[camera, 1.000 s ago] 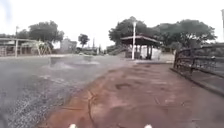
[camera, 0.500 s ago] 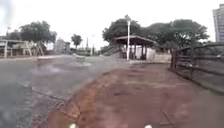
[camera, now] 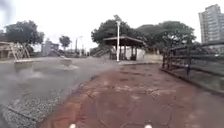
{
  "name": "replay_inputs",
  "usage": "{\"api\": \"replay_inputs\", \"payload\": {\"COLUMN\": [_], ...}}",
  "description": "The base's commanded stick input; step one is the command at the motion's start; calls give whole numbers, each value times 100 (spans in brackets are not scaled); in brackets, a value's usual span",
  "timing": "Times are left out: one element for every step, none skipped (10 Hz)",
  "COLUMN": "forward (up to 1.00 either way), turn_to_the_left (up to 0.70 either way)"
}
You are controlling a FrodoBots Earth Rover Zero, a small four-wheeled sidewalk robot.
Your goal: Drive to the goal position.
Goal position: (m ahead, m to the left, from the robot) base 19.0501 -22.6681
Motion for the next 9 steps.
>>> {"api": "replay_inputs", "payload": {"forward": [85,85,85,85,85,85,85,85,85], "turn_to_the_left": [2,2,2,2,2,2,2,2,2]}}
